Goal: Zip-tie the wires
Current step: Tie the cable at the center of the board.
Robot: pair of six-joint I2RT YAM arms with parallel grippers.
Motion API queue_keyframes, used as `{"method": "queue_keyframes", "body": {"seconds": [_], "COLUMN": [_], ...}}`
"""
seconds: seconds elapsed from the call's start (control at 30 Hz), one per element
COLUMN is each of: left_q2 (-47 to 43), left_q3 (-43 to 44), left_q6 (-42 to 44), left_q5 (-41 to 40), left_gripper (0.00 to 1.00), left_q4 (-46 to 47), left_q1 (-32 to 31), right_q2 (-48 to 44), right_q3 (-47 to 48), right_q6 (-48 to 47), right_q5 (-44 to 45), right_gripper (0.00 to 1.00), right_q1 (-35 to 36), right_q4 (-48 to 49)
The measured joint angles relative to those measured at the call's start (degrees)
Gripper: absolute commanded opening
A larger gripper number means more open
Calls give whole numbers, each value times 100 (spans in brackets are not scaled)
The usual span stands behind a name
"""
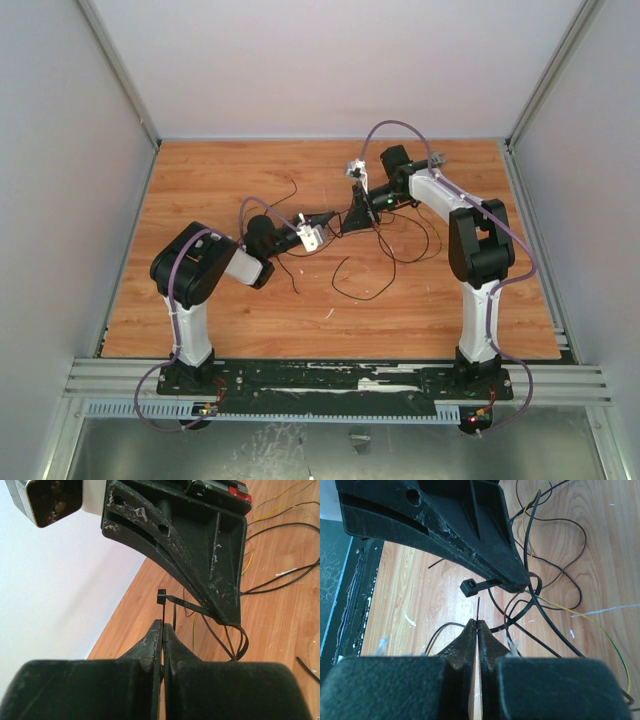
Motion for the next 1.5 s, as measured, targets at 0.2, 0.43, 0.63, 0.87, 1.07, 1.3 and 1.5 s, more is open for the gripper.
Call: {"method": "queue_keyframes", "body": {"seconds": [0.2,0.43,0.63,0.87,1.07,1.3,1.5], "left_q2": [0,0,0,2,17,20,17], "left_q3": [0,0,0,0,0,0,0], "left_q6": [0,0,-68,-129,-146,-221,-302], "left_q5": [-4,-15,-44,-50,-52,-52,-50], "left_gripper": [0,0,0,0,0,0,0], "left_q4": [0,0,2,4,11,46,48], "left_q1": [-22,-22,-24,-22,-22,-22,-22], "right_q2": [0,0,-37,-249,-271,-271,-260], "right_q3": [17,17,2,-107,-105,-352,-546], "right_q6": [20,22,17,17,20,15,17], "right_q5": [0,0,2,4,2,2,4], "right_gripper": [0,0,0,0,0,0,0], "right_q1": [7,11,22,31,33,33,33], "right_q4": [9,9,13,46,87,177,214]}}
